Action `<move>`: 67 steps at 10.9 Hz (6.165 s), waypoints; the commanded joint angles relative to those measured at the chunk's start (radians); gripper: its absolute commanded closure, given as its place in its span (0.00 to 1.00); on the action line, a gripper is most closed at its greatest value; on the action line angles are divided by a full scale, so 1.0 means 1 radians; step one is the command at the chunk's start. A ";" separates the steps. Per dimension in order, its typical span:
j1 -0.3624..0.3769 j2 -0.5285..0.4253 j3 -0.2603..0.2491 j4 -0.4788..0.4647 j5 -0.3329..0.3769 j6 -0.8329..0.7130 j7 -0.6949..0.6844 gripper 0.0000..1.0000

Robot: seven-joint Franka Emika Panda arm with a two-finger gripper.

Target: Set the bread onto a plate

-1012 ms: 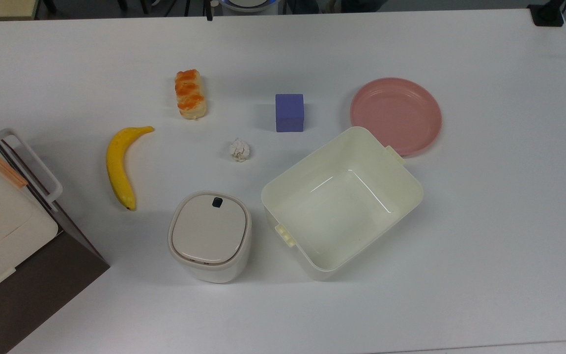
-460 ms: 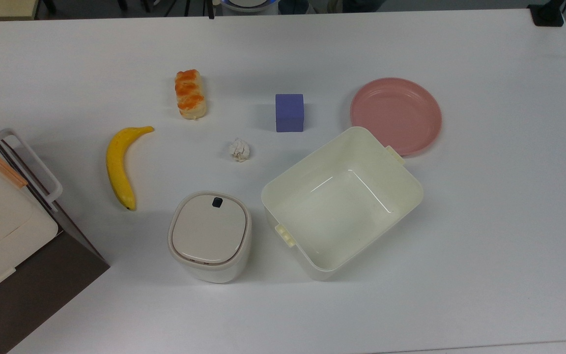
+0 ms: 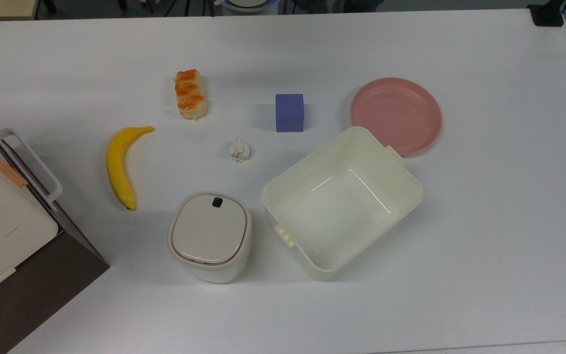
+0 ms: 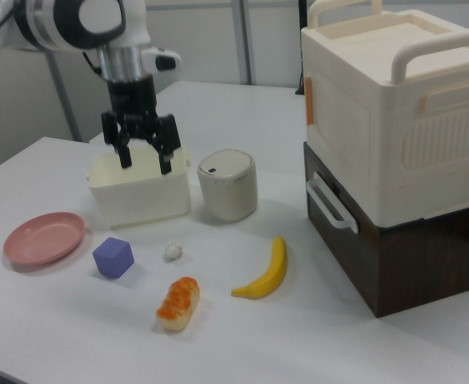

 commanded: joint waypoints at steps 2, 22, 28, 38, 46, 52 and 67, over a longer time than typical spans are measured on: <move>0.030 -0.040 0.003 -0.245 -0.126 0.162 -0.026 0.00; 0.007 0.144 0.001 -0.535 -0.331 0.465 -0.023 1.00; 0.092 0.055 0.004 -0.316 -0.118 0.274 -0.035 1.00; 0.408 0.305 0.204 -0.052 -0.085 0.317 0.106 1.00; 0.507 0.373 0.193 -0.050 -0.096 0.348 0.259 0.35; 0.508 0.371 0.193 -0.067 -0.191 0.353 0.341 0.00; -0.170 -0.124 0.013 -0.058 0.211 0.184 0.088 0.00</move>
